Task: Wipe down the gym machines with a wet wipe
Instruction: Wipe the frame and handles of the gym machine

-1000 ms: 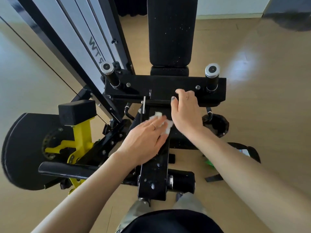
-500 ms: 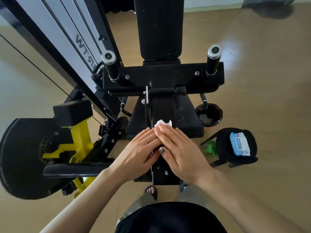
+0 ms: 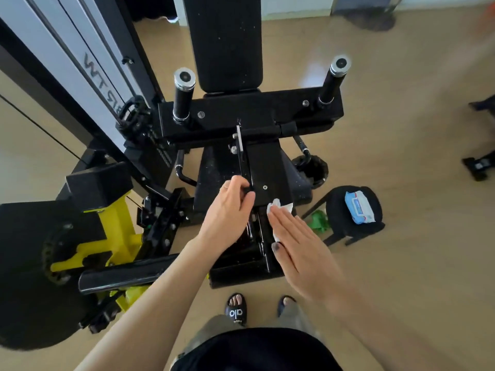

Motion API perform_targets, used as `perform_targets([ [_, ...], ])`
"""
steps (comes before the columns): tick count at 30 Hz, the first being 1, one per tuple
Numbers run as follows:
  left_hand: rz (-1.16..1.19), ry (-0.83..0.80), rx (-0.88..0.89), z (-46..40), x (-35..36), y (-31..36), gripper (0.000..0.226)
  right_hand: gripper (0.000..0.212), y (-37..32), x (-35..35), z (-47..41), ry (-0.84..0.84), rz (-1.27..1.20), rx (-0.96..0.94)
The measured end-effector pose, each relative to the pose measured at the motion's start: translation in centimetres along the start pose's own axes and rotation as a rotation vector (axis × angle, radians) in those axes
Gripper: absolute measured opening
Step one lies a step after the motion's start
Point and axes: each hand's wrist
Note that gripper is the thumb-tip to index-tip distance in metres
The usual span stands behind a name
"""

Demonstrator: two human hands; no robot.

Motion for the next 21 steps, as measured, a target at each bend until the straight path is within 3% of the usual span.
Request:
perform_targets([
  [5, 0.023, -0.177, -0.037, -1.5, -0.4, 0.1, 0.023, 0.06, 0.9, 0.1, 0.1, 0.005, 0.146, -0.053],
  [10, 0.006, -0.198, 0.028, -1.0, -0.3, 0.8, 0.025, 0.056, 0.9, 0.8, 2.9, -0.026, 0.198, -0.167],
  [14, 0.055, -0.18, -0.058, -1.1, -0.1, 1.0, 0.026, 0.06, 0.7, 0.1, 0.6, -0.013, 0.234, -0.115],
  [19, 0.09, -0.15, -0.13, -0.9, 0.4, 0.9, 0.028, 0.057, 1.5, 0.9, 4.8, -0.065, 0.212, -0.232],
  [21, 0.109, -0.149, -0.159, -0.8, 0.5, 0.9, 0.029, 0.057, 2.8, 0.5, 4.1, -0.031, 0.239, -0.194],
])
Point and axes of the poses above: each hand's wrist, its own z-axis away from the middle knuckle, its own x-axis out of the palm, y = z × x, and after that the axes turned 1 degree about z, right-handed
